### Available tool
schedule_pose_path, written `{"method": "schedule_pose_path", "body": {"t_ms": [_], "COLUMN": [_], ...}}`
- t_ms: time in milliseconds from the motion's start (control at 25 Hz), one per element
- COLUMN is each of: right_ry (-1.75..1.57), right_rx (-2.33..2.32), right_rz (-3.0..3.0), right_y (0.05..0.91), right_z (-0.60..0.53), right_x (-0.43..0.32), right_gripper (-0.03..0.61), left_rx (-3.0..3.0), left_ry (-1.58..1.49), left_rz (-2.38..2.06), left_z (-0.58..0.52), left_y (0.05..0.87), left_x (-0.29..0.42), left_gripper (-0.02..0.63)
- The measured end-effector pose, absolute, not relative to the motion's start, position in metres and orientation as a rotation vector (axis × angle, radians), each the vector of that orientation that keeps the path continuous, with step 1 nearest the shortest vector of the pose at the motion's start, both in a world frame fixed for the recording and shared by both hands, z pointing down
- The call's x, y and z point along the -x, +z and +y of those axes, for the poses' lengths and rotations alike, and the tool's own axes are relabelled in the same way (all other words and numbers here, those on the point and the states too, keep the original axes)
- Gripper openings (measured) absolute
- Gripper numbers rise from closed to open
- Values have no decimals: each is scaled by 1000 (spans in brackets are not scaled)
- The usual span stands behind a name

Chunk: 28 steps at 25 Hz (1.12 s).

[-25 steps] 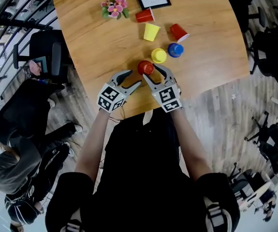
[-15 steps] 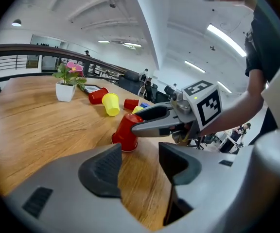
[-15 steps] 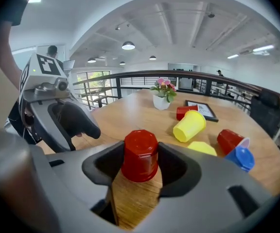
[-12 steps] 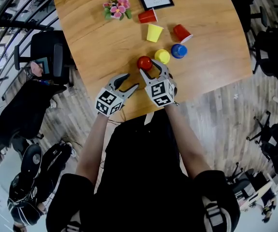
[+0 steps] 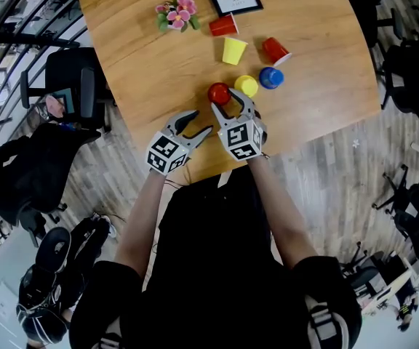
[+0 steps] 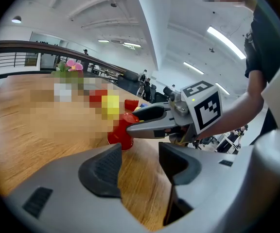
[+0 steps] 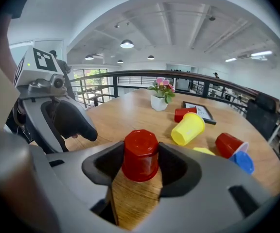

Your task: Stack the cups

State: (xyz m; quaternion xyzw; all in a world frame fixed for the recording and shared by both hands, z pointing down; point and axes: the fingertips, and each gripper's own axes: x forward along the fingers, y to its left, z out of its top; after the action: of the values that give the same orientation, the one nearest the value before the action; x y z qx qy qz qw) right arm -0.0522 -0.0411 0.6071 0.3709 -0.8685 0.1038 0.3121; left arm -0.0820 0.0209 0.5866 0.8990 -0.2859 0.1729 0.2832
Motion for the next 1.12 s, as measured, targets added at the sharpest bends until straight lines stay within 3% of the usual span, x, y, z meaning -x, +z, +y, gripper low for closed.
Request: {"method": "schedule_pose_path", "body": {"t_ms": [1120], "right_ry": [280], "right_rx": [-1082], "right_rz": [-2355], "right_y": [550], "right_z": [-42], "right_x": [2], "right_gripper": [235], "left_rx": [-2443], "left_ry": [277], "left_rz": [-892], "left_z": [-3], "left_y": [545], "left_x": [70], "left_gripper": [212]}}
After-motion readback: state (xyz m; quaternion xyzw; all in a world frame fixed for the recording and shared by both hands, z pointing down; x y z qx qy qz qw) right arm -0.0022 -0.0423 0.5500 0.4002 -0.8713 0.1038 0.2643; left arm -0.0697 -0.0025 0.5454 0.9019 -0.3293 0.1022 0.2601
